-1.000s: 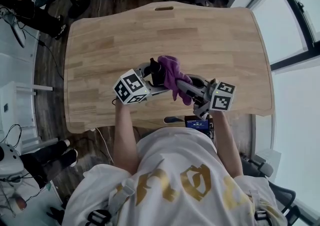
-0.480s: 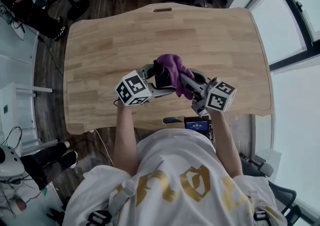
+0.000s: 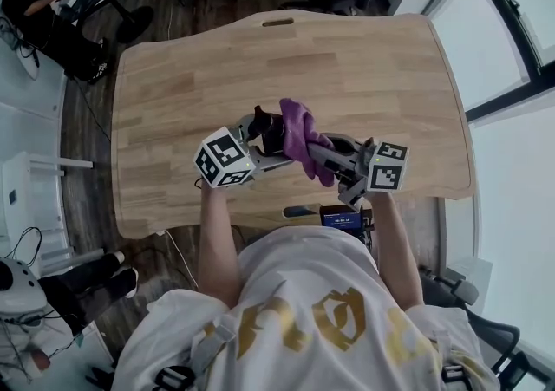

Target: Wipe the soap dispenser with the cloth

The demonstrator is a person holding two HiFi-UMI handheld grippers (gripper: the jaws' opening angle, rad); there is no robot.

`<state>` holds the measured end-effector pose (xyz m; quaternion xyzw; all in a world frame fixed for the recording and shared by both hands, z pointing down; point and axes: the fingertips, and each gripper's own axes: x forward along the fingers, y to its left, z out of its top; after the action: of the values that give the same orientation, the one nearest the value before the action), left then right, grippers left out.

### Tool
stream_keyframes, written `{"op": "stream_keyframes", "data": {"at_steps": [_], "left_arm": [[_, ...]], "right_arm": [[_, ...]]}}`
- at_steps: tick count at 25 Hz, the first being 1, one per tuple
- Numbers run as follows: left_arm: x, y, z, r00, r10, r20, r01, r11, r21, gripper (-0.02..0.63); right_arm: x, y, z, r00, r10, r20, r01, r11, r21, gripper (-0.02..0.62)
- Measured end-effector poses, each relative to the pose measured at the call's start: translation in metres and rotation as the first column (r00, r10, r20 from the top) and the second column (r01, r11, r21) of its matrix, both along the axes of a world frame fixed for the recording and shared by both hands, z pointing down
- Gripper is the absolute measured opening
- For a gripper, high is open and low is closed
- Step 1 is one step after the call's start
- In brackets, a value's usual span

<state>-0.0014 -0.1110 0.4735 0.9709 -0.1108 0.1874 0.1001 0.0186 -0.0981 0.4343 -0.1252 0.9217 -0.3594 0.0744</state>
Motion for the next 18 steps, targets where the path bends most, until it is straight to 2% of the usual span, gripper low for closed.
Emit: {"op": "stream_keyframes", "data": {"at_steps": [2,7,11,14,18], "left_arm": [[0.000,-0.001,-0.003,1.000,-0.005,-0.013,0.005,1.000,0.003,0.341],[0.006,0.002,-0.009,1.000,0.014,-0.023,-0.014,1.000,0.007,0.341],[0.009,0.005,-0.014,0.998,0.025,-0.052,-0.025,1.000,0.004,0.341],[0.007,0.005,-0.014,0.999,0.014,-0.051,-0.014,1.000,0.005,0.341],[-0.002,0.002,-0.013,0.997,-0.027,-0.066,0.027,1.000,-0.001,0.341]], "right_arm": [[0.001,-0.001,0.000,1.000,0.020,-0.006,-0.020,1.000,0.020,0.054],[0.008,-0.030,0.014,0.966,0.219,-0.139,-0.210,0.975,0.075,0.054],[0.010,-0.040,0.011,0.951,0.290,-0.108,-0.284,0.956,0.068,0.054],[0.008,-0.031,0.008,0.968,0.245,-0.047,-0.245,0.969,0.010,0.054],[0.001,-0.004,-0.002,0.994,0.077,0.075,-0.072,0.995,-0.065,0.054]]}}
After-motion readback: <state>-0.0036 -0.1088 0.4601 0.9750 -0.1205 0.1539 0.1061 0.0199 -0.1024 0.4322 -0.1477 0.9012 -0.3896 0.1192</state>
